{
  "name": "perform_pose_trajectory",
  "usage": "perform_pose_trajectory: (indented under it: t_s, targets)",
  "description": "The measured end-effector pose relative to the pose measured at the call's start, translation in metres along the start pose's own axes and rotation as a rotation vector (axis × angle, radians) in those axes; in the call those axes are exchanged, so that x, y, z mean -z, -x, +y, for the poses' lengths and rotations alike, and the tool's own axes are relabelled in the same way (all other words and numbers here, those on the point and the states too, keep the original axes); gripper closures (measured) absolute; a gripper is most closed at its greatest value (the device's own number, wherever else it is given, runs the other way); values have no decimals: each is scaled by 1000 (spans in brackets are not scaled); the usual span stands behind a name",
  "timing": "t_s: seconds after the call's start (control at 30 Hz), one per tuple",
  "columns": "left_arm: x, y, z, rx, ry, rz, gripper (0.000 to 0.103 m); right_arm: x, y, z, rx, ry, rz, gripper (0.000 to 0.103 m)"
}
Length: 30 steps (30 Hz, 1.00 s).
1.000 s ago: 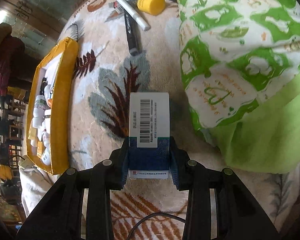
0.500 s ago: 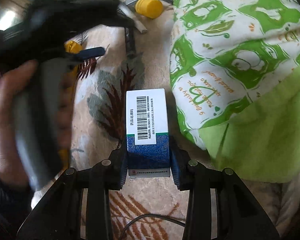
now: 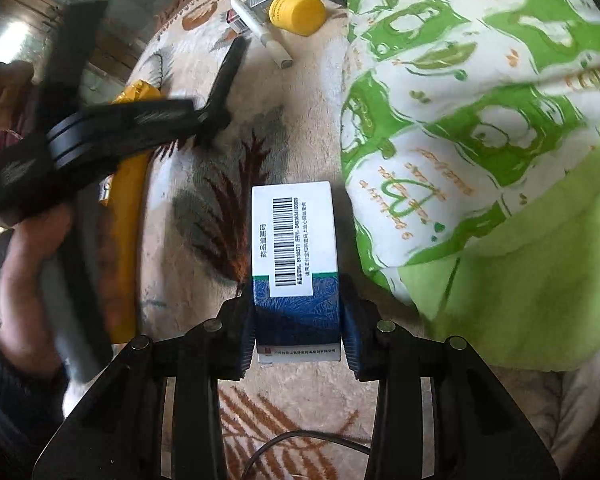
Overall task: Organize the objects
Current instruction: 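Grasp a black marker with the left tool while the right tool holds the medicine box, then carry the medicine box and black marker into the tray and open both tools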
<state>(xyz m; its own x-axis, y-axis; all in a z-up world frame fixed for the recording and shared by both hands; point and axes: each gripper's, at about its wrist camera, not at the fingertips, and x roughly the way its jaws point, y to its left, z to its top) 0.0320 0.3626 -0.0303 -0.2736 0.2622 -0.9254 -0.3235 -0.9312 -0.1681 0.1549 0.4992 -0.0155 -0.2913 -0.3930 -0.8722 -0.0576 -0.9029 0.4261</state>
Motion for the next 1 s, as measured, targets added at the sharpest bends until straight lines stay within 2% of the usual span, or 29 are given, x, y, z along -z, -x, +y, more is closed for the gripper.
perform_pose_trajectory:
  t_s: [0.17,0.27,0.37,0.4,0.47,0.53,0.63,0.67,0.7,0.73,0.77,0.83,1.0]
  targets:
    - [74,32,22,68,-30,119,90,-2,5,11,7,12,6,67]
    - [111,35,27,80,-14,178,90,-3,1,12,22,23,19,60]
    - [117,35,22,80,-14,161,88,-6,-5,9,29,3,6,60]
    - [115,34,19,71,-19,163,85,-6,-5,9,30,0,-2,60]
    - [109,33,11,74,-17,158,64,-7,-5,9,26,-15,-10,61]
    - [104,31,5,68,-15,143,56,-6,0,6,15,-26,-11,62]
    - [101,28,-1,26,-5,126,58,-3,8,5,11,-31,-21,62]
    - [102,28,-2,14,-10,114,62,0,11,4,-2,-37,-26,62]
    - [104,28,-2,-1,-15,106,68,2,14,4,-15,-42,-29,62]
    - [106,29,-1,-28,-25,98,84,4,15,3,-24,-45,-30,62]
    - [109,32,2,-37,-26,86,91,7,15,1,-29,-46,-26,62]
    - [116,42,14,34,17,77,90,11,15,-1,-47,-46,-15,62]
    - [156,68,38,128,136,58,90,20,16,3,-61,-10,-12,62]
